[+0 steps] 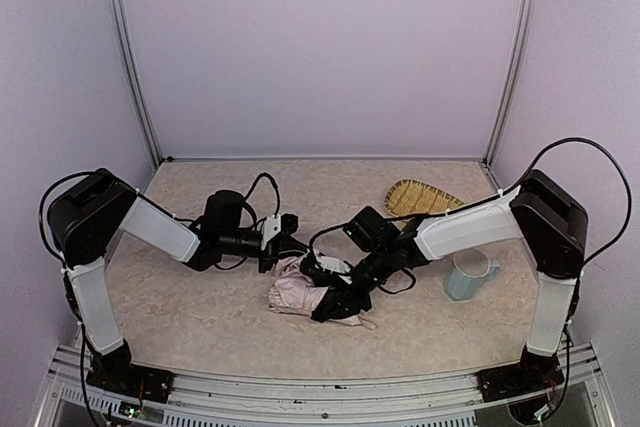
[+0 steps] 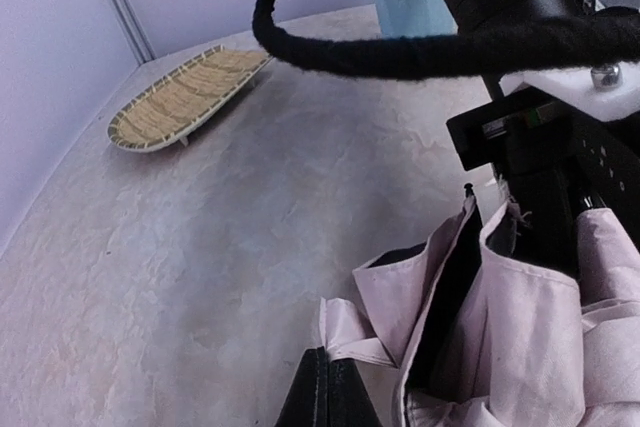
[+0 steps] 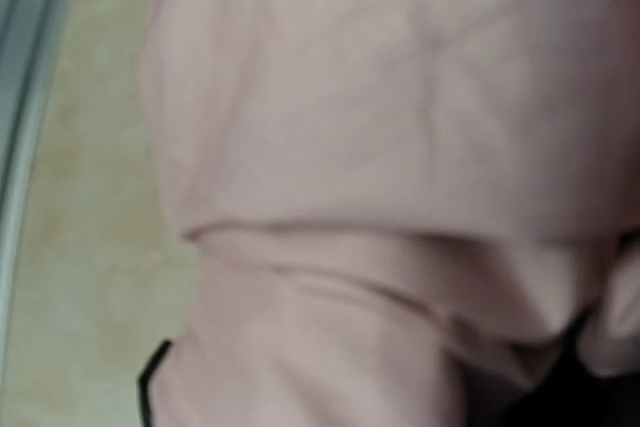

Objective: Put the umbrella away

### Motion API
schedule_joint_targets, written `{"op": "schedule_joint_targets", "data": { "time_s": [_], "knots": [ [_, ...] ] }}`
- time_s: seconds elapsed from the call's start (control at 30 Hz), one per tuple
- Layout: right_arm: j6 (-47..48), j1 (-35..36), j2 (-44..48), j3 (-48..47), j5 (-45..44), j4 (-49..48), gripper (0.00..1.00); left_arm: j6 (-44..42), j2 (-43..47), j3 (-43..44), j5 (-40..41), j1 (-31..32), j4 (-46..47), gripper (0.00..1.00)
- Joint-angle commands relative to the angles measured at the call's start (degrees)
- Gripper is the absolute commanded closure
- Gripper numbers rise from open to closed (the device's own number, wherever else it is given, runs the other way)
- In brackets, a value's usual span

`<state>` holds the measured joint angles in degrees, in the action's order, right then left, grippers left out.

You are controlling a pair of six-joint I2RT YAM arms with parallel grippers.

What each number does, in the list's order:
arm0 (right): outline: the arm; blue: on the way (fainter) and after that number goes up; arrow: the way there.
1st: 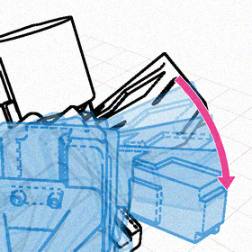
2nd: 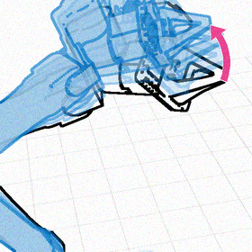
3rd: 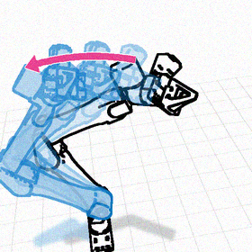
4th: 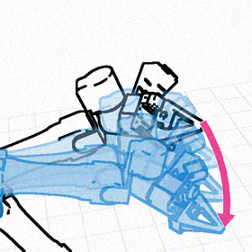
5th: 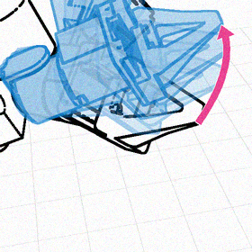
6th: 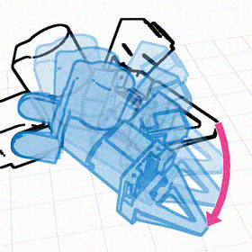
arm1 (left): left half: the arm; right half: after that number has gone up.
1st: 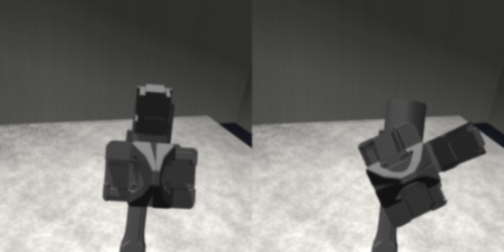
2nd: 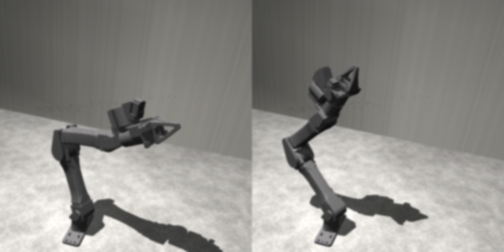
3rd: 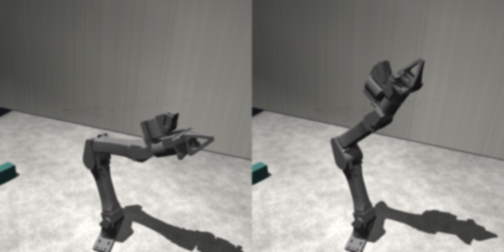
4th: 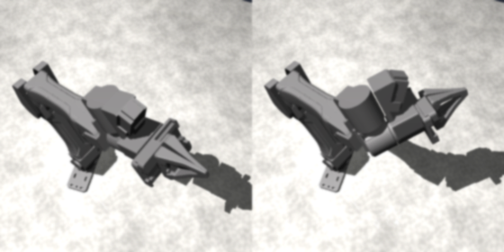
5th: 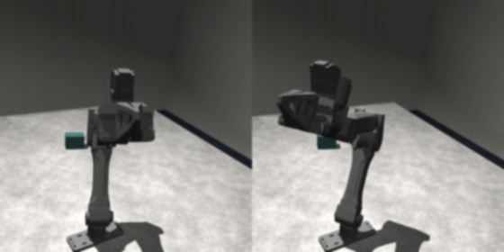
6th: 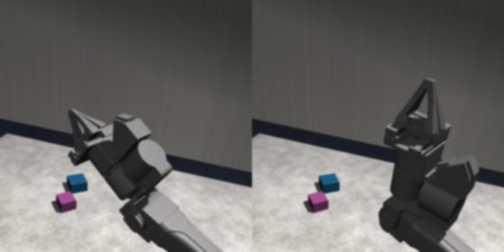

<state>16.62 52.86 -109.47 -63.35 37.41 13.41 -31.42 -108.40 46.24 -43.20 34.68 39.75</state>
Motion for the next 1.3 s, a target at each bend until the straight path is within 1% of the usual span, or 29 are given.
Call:
{"op": "schedule_joint_targets", "data": {
  "time_s": [0.0,0.07,0.13,0.17,0.2,0.23,0.27,0.33,0.37,0.4,0.47,0.53,0.57,0.63,0.67,0.73,0.8,0.83,0.87,0.93,1.07,1.2,1.27],
  "knots": [
    [-4.91,0.47,-5.74,3.41,6.00,9.14,1.00,-4.01,2.58,2.02,12.64,-2.11,8.63,1.00],
    [-5.56,-0.29,-7.26,2.97,6.67,9.46,1.00,-3.12,1.48,2.82,15.82,-2.18,8.83,1.00],
    [-6.16,-0.93,-8.57,2.24,7.11,10.24,1.00,-1.24,-0.02,4.00,22.15,-2.00,9.56,1.00],
    [-6.43,-1.18,-9.19,1.90,7.21,10.76,1.00,0.23,-0.84,4.48,26.18,-2.05,10.59,0.96],
    [-6.68,-1.45,-9.64,1.62,7.42,11.18,1.00,1.86,-1.47,4.71,30.71,-2.10,12.02,0.86],
    [-7.06,-1.83,-10.15,1.48,7.56,11.61,1.00,3.59,-1.93,4.65,34.83,-2.33,13.72,0.75],
    [-7.53,-2.25,-10.56,1.29,7.77,11.96,1.00,4.96,-1.82,4.54,38.77,-2.52,15.04,0.66],
    [-8.40,-3.36,-11.48,1.27,8.50,12.56,1.00,7.03,0.22,3.51,43.45,-2.97,15.29,0.52],
    [-8.79,-3.87,-11.81,1.43,8.79,12.66,1.00,7.87,2.12,2.34,45.96,-3.03,15.32,0.47],
    [-9.16,-4.43,-12.13,1.61,9.28,12.65,1.00,8.87,4.50,0.78,48.08,-2.99,15.53,0.44],
    [-10.19,-5.57,-12.63,1.90,10.48,12.64,1.00,9.90,10.93,-3.15,51.06,-2.42,13.68,0.43],
    [-10.84,-6.62,-13.07,1.47,12.33,13.16,1.00,10.67,19.16,-7.86,51.17,-0.64,9.41,0.45],
    [-11.05,-6.97,-13.30,0.93,12.96,13.88,1.00,10.58,23.85,-10.20,49.57,0.93,6.72,0.47],
    [-10.94,-7.39,-13.91,-0.67,13.90,16.43,1.00,8.52,32.52,-14.35,43.23,5.56,-1.14,0.50],
    [-10.80,-7.56,-14.16,-1.49,14.43,17.83,1.00,6.67,35.97,-15.96,40.63,9.40,-5.16,0.50],
    [-10.58,-7.95,-14.59,-3.14,16.01,20.26,1.00,3.68,41.25,-18.55,34.94,15.15,-12.56,0.43],
    [-10.16,-8.41,-15.14,-4.59,17.17,22.30,1.00,0.92,43.59,-19.91,30.90,19.14,-19.59,0.28],
    [-9.77,-8.65,-15.42,-5.17,17.59,23.74,1.00,-0.57,43.40,-20.44,31.05,21.22,-22.01,0.24],
    [-9.21,-8.97,-15.83,-5.74,18.14,24.72,1.00,-1.92,42.46,-20.64,32.19,23.03,-23.84,0.21],
    [-7.76,-9.60,-17.02,-7.06,19.21,26.77,1.00,-5.11,39.39,-20.54,34.15,25.26,-25.97,0.20],
    [-4.27,-9.88,-20.91,-11.46,19.25,30.92,1.00,-11.16,30.81,-15.39,37.74,25.59,-30.48,0.18],
    [-2.40,-10.68,-24.00,-13.36,18.93,32.07,1.00,-16.77,22.47,-13.33,37.90,24.22,-25.96,0.18],
    [-1.96,-10.92,-25.10,-13.86,19.17,32.17,1.00,-18.55,18.00,-12.07,39.84,24.12,-25.17,0.17]
  ]
}}
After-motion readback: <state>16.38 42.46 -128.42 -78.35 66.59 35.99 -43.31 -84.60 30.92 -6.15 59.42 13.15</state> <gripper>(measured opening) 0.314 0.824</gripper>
